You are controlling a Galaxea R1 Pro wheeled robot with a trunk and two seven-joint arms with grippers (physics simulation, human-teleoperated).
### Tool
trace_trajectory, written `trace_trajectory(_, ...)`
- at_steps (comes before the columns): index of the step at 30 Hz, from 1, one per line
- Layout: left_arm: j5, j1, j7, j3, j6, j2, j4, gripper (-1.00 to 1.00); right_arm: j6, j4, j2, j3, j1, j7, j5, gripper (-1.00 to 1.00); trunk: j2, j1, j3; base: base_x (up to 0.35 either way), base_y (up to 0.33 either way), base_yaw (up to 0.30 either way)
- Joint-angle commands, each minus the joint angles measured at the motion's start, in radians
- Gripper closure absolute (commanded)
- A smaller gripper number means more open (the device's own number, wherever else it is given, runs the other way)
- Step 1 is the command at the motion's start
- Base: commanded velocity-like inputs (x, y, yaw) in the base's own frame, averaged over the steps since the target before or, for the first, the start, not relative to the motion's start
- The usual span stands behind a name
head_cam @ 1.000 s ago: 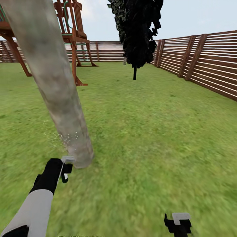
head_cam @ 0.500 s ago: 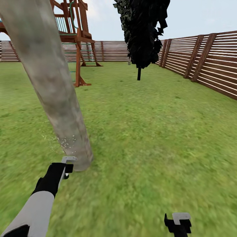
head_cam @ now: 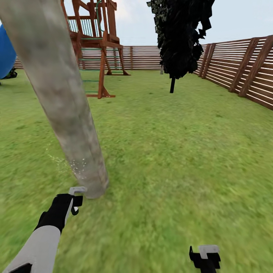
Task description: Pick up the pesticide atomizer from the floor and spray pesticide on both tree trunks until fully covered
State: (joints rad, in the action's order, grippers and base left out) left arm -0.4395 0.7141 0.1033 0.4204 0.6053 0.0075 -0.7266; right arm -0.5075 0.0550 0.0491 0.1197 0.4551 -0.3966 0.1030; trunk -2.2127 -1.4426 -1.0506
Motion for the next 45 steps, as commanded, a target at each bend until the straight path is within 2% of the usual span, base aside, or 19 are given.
trace_trajectory(1,-0.012,0.001,0.01,0.003,0.004,-0.003,-0.002,1.0,0.003,-0.001,0.0,0.005,0.001,-0.01,0.01,-1.0,0.0,0.0,-0.001,0.186,-0.231,0.006)
trace_trajectory(7,-0.012,-0.001,0.01,0.003,0.002,-0.009,-0.004,1.0,0.003,-0.001,0.0,0.005,0.0,-0.01,0.01,-1.0,0.0,0.0,-0.001,0.139,-0.25,0.022)
trace_trajectory(15,-0.011,0.002,0.01,0.004,0.006,-0.009,-0.011,1.0,0.003,-0.001,-0.001,0.005,0.0,-0.01,0.01,-1.0,0.0,0.0,-0.001,0.088,-0.267,0.257)
trace_trajectory(19,-0.01,0.015,0.015,0.001,0.018,-0.012,-0.06,1.0,0.003,-0.001,-0.001,0.005,0.0,-0.01,0.01,-1.0,0.0,0.0,-0.001,0.026,-0.272,0.277)
trace_trajectory(21,-0.011,0.017,0.014,-0.035,0.021,-0.032,-0.098,1.0,0.003,-0.001,-0.001,0.005,0.0,-0.01,0.01,-1.0,0.0,0.0,-0.001,0.141,-0.259,0.277)
trace_trajectory(25,-0.009,0.008,0.015,-0.041,0.031,-0.048,-0.173,1.0,0.003,-0.001,-0.001,0.005,0.0,-0.01,0.009,-1.0,0.0,0.0,-0.001,0.117,-0.132,0.277)
trace_trajectory(28,-0.009,0.016,0.014,-0.045,0.043,-0.05,-0.179,1.0,0.003,-0.001,-0.001,0.005,0.001,-0.01,0.009,-1.0,0.0,0.0,-0.001,0.006,-0.006,0.258)
trace_trajectory(31,0.0,0.009,0.018,-0.046,0.111,-0.055,-0.179,1.0,0.003,-0.002,0.0,0.005,0.001,-0.009,0.01,-1.0,0.0,0.0,-0.001,0.001,-0.001,0.056)
trace_trajectory(36,0.001,0.006,0.019,-0.049,0.114,-0.057,-0.181,1.0,0.003,-0.002,0.004,0.005,0.0,-0.008,0.01,-1.0,0.0,0.0,-0.001,0.0,-0.046,0.002)
trace_trajectory(45,0.001,0.017,0.013,-0.049,0.115,-0.064,-0.181,1.0,0.003,-0.001,0.002,0.005,0.0,-0.008,0.01,-1.0,0.0,0.0,-0.001,0.0,-0.263,0.013)
